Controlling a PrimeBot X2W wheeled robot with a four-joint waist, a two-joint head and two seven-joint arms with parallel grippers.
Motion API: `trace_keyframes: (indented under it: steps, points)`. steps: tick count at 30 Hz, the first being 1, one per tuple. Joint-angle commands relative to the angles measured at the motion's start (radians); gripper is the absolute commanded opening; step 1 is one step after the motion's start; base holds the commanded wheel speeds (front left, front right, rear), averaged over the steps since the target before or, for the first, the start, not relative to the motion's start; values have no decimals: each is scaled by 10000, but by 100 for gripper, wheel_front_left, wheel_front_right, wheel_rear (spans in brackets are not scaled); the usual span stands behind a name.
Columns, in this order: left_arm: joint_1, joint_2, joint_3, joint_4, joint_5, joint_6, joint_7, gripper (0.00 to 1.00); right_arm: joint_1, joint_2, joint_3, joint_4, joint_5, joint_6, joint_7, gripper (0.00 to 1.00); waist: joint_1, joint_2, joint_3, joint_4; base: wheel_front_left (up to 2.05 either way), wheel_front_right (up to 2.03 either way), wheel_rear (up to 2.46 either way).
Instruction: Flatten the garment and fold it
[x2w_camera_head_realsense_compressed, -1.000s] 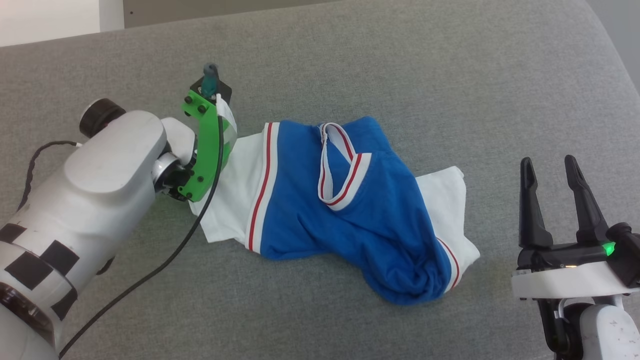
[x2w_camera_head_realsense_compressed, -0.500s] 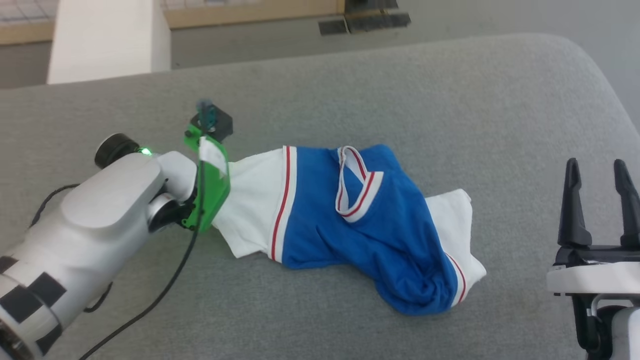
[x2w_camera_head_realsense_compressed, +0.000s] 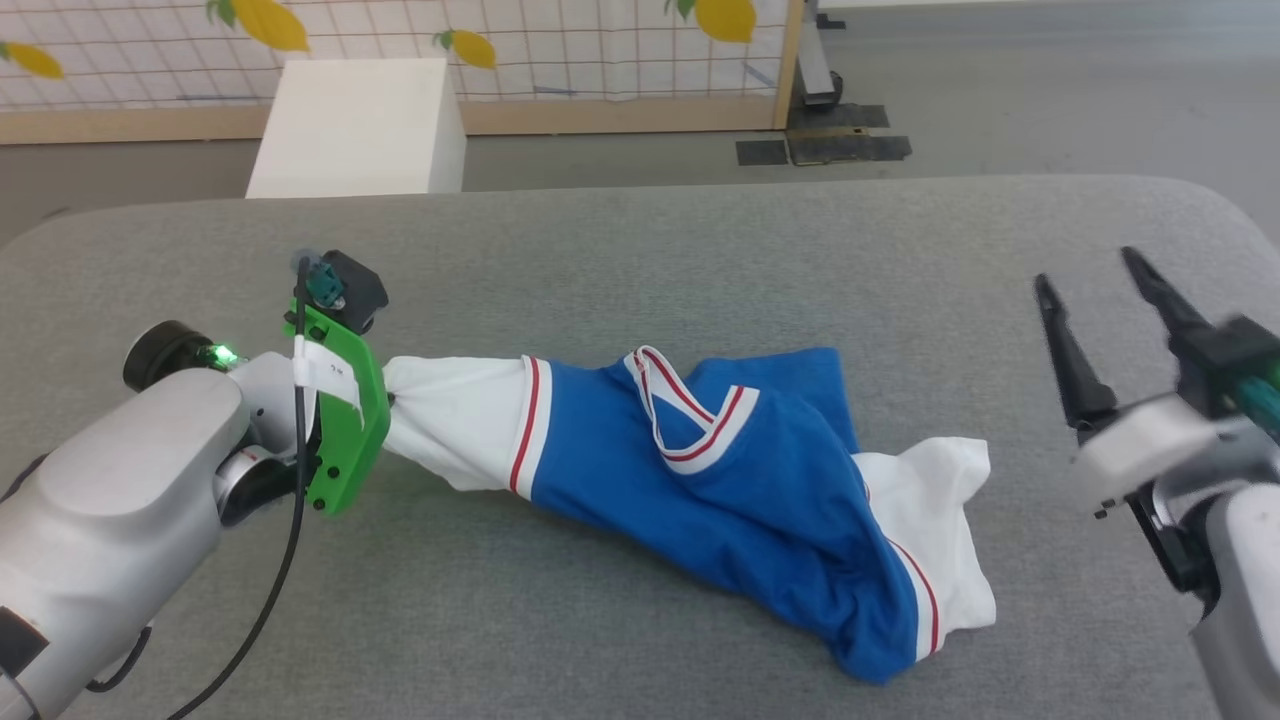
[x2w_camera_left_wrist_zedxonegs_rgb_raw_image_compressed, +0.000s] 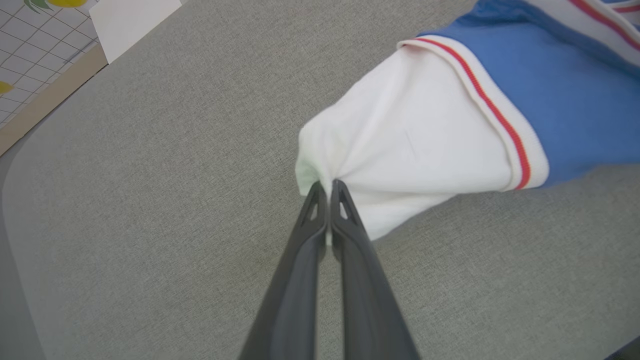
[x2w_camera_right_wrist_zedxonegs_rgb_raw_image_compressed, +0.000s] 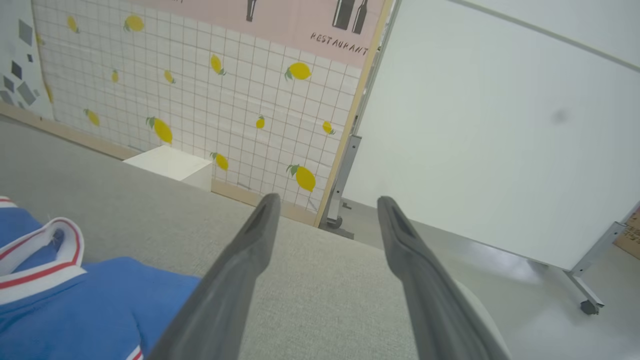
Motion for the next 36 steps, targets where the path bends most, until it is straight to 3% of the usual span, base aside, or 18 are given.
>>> trace_keyframes:
  steps: [1, 9, 13, 19, 32, 33, 34, 36]
  points:
    - [139, 15, 41, -20, -107, 37, -106, 0, -414, -391, 561, 180, 446, -15, 563, 100, 0, 0, -77, 159, 0, 0, 0]
    - [-41, -239, 72, -65, 18, 112, -317, 0, -2202, -3490, 4853, 331, 4309, -15, 5676, 100, 0, 0, 348, 447, 0, 0, 0]
    - [-251, -377, 103, -34, 94, 104, -401, 0, -2984, -4214, 6208, 376, 5576, -15, 7423, 100, 0, 0, 623, 569, 0, 0, 0]
    - [-662, -628, 121, -17, 262, 87, -493, 0, -3752, -4163, 7145, 1160, 7078, -15, 8692, 100, 0, 0, 1225, 879, 0, 0, 0]
    - [-1158, -913, 140, 201, 408, 38, -720, 0, -3693, -3139, 8984, 3125, 7756, -15, 7960, 100, 0, 0, 2115, 1227, 0, 0, 0]
    - [-1129, -921, 136, 246, 383, 33, -741, 0, -3705, -3107, 9130, 3194, 7838, -15, 7861, 20, 0, 0, 2082, 1198, 0, 0, 0]
    - [-1096, -920, 131, 286, 365, 29, -756, 0, -3726, -3093, 9228, 3228, 7913, -15, 7771, 0, 0, 0, 2030, 1165, 0, 0, 0]
    - [-991, -905, 114, 385, 347, 21, -798, 0, -3835, -3101, 9373, 3298, 8073, -15, 7481, 0, 0, 0, 1857, 1061, 0, 0, 0]
